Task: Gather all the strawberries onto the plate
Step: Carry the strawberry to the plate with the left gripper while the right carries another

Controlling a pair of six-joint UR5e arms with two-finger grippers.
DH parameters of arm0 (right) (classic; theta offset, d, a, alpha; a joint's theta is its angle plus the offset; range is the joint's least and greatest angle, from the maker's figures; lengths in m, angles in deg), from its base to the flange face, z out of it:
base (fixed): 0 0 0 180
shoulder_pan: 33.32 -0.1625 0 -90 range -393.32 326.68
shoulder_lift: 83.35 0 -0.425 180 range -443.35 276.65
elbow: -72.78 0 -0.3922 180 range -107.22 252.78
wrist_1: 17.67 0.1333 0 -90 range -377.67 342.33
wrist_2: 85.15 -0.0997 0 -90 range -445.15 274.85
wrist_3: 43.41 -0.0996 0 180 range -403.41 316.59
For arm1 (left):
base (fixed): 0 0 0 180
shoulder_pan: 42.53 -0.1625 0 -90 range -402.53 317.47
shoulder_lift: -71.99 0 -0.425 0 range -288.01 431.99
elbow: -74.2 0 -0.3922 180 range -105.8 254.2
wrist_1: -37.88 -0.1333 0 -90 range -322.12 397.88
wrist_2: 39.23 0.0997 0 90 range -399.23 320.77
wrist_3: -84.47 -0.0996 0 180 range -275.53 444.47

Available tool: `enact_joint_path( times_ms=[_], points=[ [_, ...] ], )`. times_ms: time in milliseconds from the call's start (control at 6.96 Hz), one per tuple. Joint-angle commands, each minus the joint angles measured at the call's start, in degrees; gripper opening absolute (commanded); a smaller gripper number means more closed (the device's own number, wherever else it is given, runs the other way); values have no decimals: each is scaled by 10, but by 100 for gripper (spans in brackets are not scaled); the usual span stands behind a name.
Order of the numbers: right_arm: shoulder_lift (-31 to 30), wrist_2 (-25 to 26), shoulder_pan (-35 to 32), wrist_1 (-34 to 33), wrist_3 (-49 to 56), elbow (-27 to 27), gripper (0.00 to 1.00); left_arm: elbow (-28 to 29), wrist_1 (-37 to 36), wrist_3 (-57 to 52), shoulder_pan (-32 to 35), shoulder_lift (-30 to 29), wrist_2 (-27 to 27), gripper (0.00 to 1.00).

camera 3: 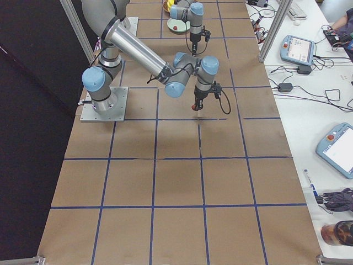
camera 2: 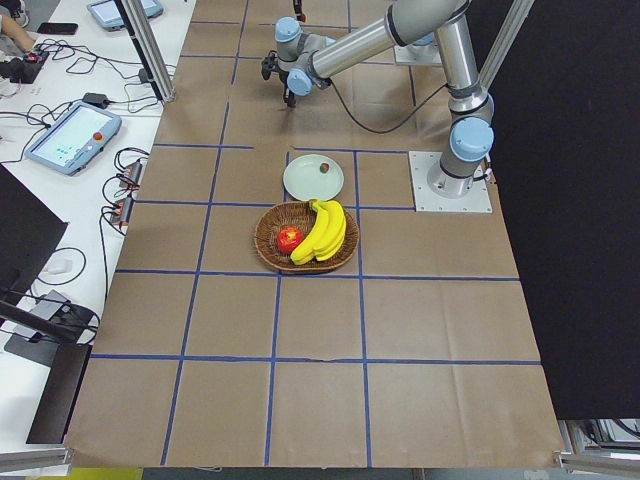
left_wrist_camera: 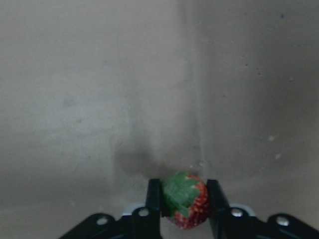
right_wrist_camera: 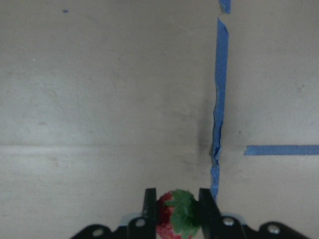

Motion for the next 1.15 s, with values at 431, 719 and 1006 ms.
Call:
enact_joint_path(
  times_ms=[431, 719, 1006],
  points=[
    [26, -33, -249, 26, -302, 53, 18, -208, 32, -322, -194, 218, 127, 0],
    [97, -58, -345, -24, -439, 95, 18, -273, 21, -421, -312, 234, 164, 7],
    [153, -60, -401, -21, -512, 150, 18, -288, 10, -431, -348, 217, 157, 76]
  ],
)
